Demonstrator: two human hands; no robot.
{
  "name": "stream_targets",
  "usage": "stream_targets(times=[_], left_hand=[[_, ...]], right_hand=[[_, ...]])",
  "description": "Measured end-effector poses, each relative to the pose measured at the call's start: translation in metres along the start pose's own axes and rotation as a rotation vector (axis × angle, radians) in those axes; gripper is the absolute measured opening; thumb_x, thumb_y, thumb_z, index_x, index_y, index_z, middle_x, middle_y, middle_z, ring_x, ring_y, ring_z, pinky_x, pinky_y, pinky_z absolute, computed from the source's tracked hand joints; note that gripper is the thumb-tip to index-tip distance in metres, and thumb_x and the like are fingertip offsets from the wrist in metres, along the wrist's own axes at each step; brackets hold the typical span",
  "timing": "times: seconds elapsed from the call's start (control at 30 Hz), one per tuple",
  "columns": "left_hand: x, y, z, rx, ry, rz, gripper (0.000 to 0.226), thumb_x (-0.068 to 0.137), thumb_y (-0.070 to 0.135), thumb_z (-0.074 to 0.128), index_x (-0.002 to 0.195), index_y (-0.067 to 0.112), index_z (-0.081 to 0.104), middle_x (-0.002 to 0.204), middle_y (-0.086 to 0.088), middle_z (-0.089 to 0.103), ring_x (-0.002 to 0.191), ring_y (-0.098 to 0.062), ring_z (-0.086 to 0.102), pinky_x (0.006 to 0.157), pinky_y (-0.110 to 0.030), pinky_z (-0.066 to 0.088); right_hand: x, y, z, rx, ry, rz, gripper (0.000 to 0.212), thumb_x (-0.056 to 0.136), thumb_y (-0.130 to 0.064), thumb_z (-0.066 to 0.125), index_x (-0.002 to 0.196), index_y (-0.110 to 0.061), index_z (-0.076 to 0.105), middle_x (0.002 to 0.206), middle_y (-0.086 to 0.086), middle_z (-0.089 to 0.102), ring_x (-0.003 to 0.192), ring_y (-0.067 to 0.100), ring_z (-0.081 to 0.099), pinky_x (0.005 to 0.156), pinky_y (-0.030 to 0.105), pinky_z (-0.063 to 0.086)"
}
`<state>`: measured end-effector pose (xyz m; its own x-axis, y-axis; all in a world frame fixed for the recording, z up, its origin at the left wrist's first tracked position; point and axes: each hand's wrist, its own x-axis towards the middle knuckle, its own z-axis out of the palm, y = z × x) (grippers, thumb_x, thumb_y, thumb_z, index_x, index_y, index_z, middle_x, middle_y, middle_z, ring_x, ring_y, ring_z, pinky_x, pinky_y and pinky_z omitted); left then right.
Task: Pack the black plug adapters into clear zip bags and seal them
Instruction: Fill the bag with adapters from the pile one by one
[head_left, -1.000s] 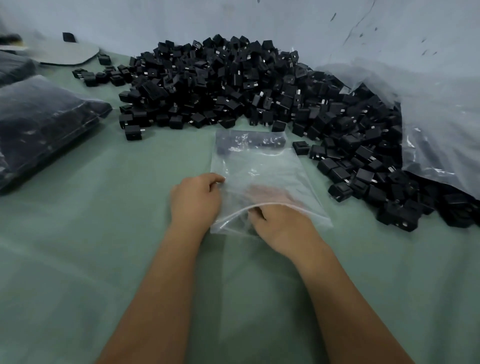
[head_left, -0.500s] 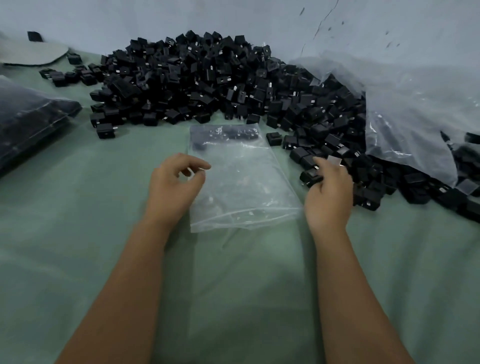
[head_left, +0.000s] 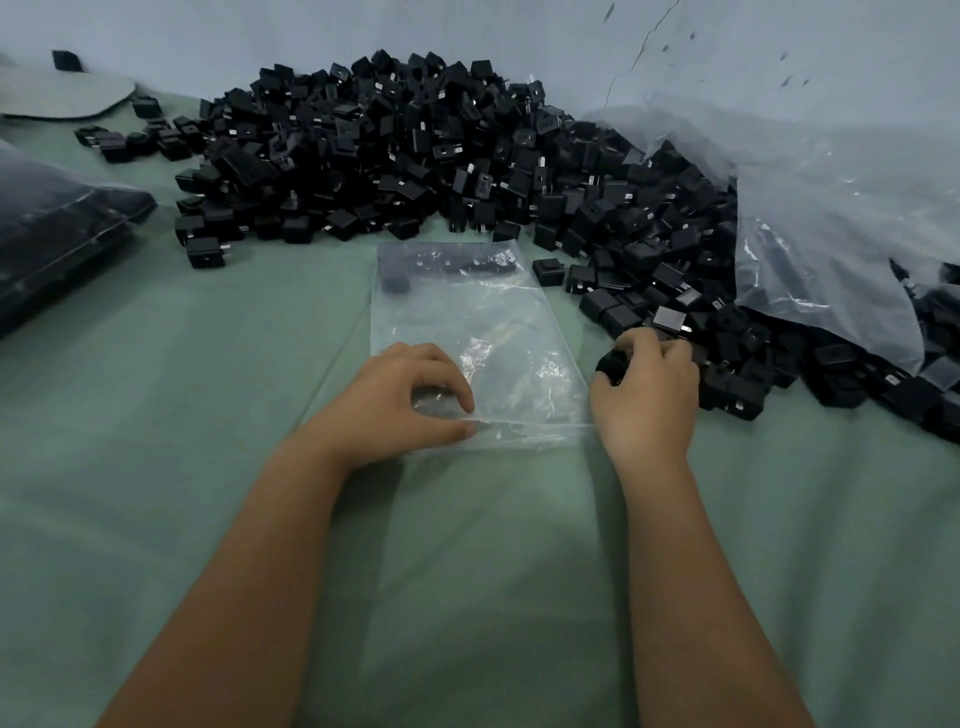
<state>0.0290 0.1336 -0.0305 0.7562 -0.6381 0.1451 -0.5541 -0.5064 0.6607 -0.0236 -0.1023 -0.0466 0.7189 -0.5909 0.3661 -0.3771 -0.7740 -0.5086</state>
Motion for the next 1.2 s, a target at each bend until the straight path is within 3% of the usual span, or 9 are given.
stream_targets(times=[0.13,0.27,0.37,0.5,0.73,0.9,1.0,1.1,1.2], left_hand=[[0.002,-0.001,0.001,-0.101,0.035,-0.051,0.006,0.079,0.023,0.081,0.077,0.027,0.076,0.095,0.013,0.064,0.095,0.000,0.057,0.086,-0.016,0.042],[0.003,0.001,0.003,-0.176,0.122,-0.096,0.016,0.082,0.020,0.078,0.070,0.030,0.073,0.084,0.007,0.062,0.070,-0.001,0.060,0.066,-0.011,0.043],[0.004,0.002,0.006,-0.129,0.160,-0.090,0.025,0.082,0.019,0.076,0.063,0.032,0.065,0.070,0.001,0.058,0.060,-0.003,0.050,0.059,-0.024,0.041],[0.004,0.004,0.010,-0.159,0.252,-0.141,0.020,0.070,0.021,0.057,0.069,0.001,0.059,0.070,-0.019,0.058,0.063,-0.013,0.044,0.060,-0.038,0.042],[0.005,0.007,0.006,-0.262,0.376,-0.134,0.010,0.086,0.011,0.070,0.076,0.008,0.072,0.074,-0.004,0.066,0.064,-0.001,0.050,0.063,-0.009,0.039],[0.002,0.011,0.004,-0.352,0.334,-0.058,0.005,0.086,0.009,0.072,0.083,0.011,0.075,0.073,-0.015,0.063,0.066,-0.009,0.049,0.069,-0.024,0.040],[0.002,0.011,0.004,-0.382,0.338,-0.074,0.004,0.086,0.012,0.072,0.083,0.014,0.075,0.072,-0.015,0.060,0.066,-0.008,0.048,0.070,-0.026,0.039],[0.002,0.010,0.004,-0.389,0.353,-0.102,0.007,0.087,0.013,0.071,0.080,0.014,0.074,0.068,-0.005,0.058,0.063,-0.005,0.046,0.065,-0.023,0.038],[0.002,0.010,0.003,-0.399,0.363,-0.110,0.008,0.088,0.012,0.070,0.080,0.013,0.074,0.070,-0.012,0.060,0.063,-0.006,0.047,0.062,-0.021,0.039]], right_hand=[[-0.002,-0.012,-0.009,0.223,0.165,-0.008,0.024,0.081,-0.007,0.060,0.104,-0.013,0.061,0.111,0.005,0.051,0.102,0.024,0.053,0.081,0.030,0.045],[-0.021,-0.042,-0.013,0.450,0.380,-0.418,0.021,0.078,-0.001,0.056,0.095,-0.001,0.068,0.099,0.012,0.061,0.091,0.023,0.058,0.081,0.022,0.045],[-0.044,-0.069,-0.002,0.492,0.310,-0.636,0.019,0.078,-0.004,0.056,0.090,0.001,0.070,0.093,0.014,0.063,0.084,0.024,0.059,0.081,0.019,0.046],[-0.057,-0.082,0.005,0.493,0.271,-0.826,0.017,0.079,0.000,0.057,0.088,0.002,0.071,0.089,0.013,0.066,0.081,0.026,0.060,0.080,0.026,0.050],[-0.050,-0.068,0.000,0.387,0.244,-0.783,0.012,0.082,-0.006,0.058,0.074,-0.002,0.067,0.071,0.006,0.064,0.064,0.023,0.057,0.061,0.032,0.050],[-0.047,-0.069,0.006,0.023,-0.215,-0.468,0.034,0.097,-0.038,0.045,0.080,-0.014,0.060,0.072,0.000,0.060,0.069,0.021,0.055,0.058,0.032,0.041],[-0.044,-0.066,0.004,0.027,-0.241,-0.402,0.039,0.101,-0.040,0.032,0.085,-0.016,0.058,0.080,-0.002,0.059,0.079,0.020,0.056,0.062,0.031,0.036],[-0.047,-0.065,-0.001,0.149,-0.205,-0.388,0.022,0.091,-0.034,0.041,0.093,-0.020,0.058,0.088,-0.006,0.058,0.086,0.017,0.054,0.064,0.030,0.037],[-0.050,-0.064,-0.002,0.161,-0.367,-0.474,0.031,0.075,-0.036,0.049,0.104,-0.025,0.050,0.099,-0.007,0.051,0.094,0.014,0.048,0.070,0.031,0.045]])
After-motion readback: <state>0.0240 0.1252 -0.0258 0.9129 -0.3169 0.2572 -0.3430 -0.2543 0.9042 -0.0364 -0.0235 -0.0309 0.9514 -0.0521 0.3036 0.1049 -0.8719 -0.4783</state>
